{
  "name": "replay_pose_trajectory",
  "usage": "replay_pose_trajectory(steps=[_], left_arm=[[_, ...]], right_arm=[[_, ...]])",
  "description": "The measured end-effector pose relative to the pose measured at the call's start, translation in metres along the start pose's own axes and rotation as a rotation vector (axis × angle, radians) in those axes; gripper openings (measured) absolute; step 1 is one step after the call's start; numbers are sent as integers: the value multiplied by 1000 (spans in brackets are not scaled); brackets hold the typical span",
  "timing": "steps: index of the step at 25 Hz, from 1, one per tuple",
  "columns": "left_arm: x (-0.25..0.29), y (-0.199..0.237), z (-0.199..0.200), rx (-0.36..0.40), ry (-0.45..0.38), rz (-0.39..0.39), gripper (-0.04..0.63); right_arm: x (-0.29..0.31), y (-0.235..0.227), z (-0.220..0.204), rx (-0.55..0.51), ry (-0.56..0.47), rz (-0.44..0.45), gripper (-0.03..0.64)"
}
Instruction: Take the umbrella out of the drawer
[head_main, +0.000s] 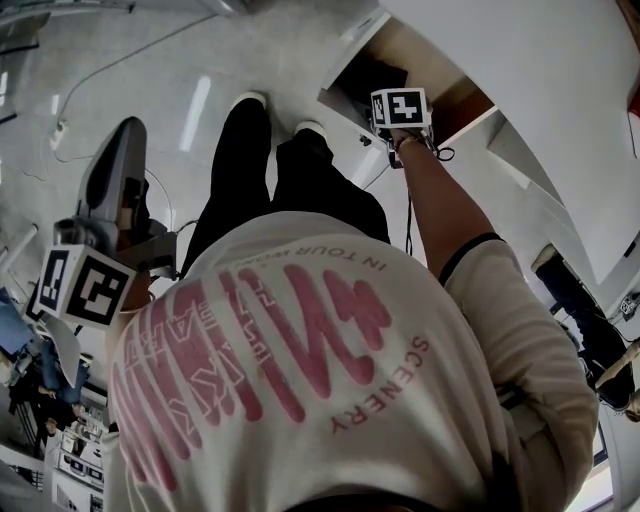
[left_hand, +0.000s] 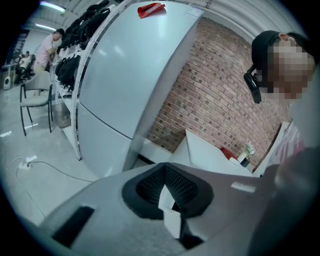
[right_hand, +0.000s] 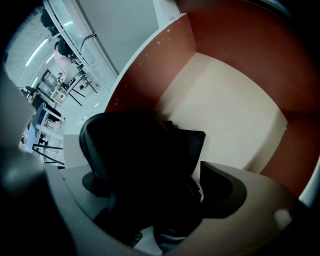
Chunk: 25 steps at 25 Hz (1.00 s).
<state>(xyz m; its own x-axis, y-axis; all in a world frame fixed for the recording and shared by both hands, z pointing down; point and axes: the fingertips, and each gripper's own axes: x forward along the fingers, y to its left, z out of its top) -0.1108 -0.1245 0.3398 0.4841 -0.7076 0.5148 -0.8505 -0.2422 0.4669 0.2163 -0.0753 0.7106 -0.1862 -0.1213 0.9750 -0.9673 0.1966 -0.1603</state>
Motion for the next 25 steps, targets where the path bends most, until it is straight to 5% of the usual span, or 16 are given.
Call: replay_pose_trajectory(steps=[6, 25], left_arm=[[2, 2, -5, 1, 19, 1, 2], [2, 6, -8, -10, 28, 14, 2]], right_arm=[[6, -9, 0, 25, 36, -86, 509], [15, -6, -8, 119, 206, 20, 511]])
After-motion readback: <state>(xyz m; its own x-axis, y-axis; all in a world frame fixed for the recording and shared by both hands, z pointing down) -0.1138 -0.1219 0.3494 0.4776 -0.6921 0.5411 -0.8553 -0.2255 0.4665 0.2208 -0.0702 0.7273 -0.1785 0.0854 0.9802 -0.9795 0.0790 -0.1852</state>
